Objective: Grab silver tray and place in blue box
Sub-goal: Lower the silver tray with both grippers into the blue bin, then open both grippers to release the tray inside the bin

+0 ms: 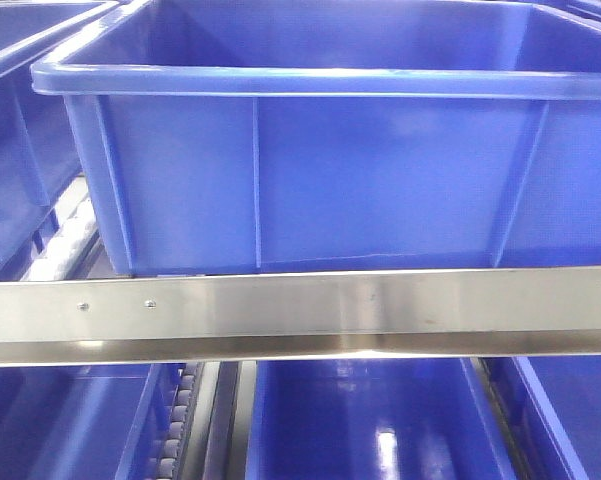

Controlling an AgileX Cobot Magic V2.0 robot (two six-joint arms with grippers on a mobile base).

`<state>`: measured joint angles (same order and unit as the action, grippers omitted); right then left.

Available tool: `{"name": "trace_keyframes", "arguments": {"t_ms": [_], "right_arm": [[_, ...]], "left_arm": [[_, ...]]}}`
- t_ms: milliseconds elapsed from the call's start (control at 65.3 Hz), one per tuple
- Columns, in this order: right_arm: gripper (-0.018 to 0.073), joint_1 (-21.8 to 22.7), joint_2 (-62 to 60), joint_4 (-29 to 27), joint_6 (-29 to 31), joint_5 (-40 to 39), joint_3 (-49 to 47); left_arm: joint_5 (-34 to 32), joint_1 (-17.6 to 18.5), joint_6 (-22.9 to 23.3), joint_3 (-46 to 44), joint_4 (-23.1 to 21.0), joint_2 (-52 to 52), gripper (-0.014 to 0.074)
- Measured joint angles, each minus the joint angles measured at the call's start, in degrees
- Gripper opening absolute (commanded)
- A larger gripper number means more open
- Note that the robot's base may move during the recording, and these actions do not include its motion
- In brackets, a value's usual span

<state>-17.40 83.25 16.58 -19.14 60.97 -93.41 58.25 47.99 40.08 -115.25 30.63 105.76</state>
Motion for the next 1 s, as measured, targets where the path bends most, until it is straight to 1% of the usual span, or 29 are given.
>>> {"name": "trace_keyframes", "arguments": {"t_ms": [77, 169, 352, 536, 613, 689, 766, 781, 843, 873, 919, 965, 996], "right_arm": [[0.0059, 1.9, 3.3, -0.5, 0.1, -1.6, 0.0], [0.0059, 2.8, 6.8, -0.7, 0.1, -3.4, 0.0], [0.0059, 2.8, 13.2, -0.8, 0.1, -6.3, 0.0], [0.0059, 2.8, 17.1, -0.9, 0.1, -7.4, 0.0], [0.0068, 2.8, 17.6, -0.9, 0.1, -7.5, 0.0], [0.0124, 2.8, 17.7, -0.9, 0.1, -7.7, 0.0], [0.0230, 2.8, 17.7, -0.7, 0.1, -7.7, -0.1], [0.0270, 2.8, 17.7, -0.7, 0.3, -7.7, -0.1], [0.0382, 2.8, 17.7, -0.7, 0.6, -7.6, -0.1], [0.0438, 2.8, 17.7, -0.7, 0.7, -7.5, -0.1], [0.0512, 2.8, 17.7, -0.7, 0.8, -7.5, -0.1], [0.0580, 2.8, 17.7, -0.7, 0.9, -7.4, -0.1], [0.0599, 2.8, 17.7, -0.7, 1.0, -7.2, -0.2]], "left_arm": [[-1.2, -1.2, -0.2, -2.1, -0.5, 3.5, -0.0105], [-2.2, -2.6, -0.3, -3.0, -1.4, 7.0, -0.0105], [-3.1, -5.5, -0.4, -3.1, -4.8, 11.5, -0.0104], [-3.2, -6.9, -1.4, -3.2, -8.2, 13.5, -0.0101], [-3.2, -7.3, -1.8, -3.2, -9.1, 13.7, -0.0069], [-3.2, -7.7, -3.2, -3.3, -10.3, 13.7, 0.0013], [-3.2, -8.0, -4.8, -3.4, -11.7, 14.0, 0.0137], [-3.2, -8.1, -5.0, -3.5, -11.9, 14.0, 0.0164], [-3.5, -8.2, -5.6, -3.5, -12.9, 14.1, 0.0284], [-3.6, -8.2, -5.8, -3.5, -13.2, 14.1, 0.0331], [-3.8, -8.2, -5.9, -3.5, -13.7, 14.1, 0.0390], [-4.1, -8.2, -6.0, -3.5, -13.8, 14.1, 0.0427], [-4.3, -8.2, -6.0, -3.5, -14.1, 14.1, 0.0440]]}}
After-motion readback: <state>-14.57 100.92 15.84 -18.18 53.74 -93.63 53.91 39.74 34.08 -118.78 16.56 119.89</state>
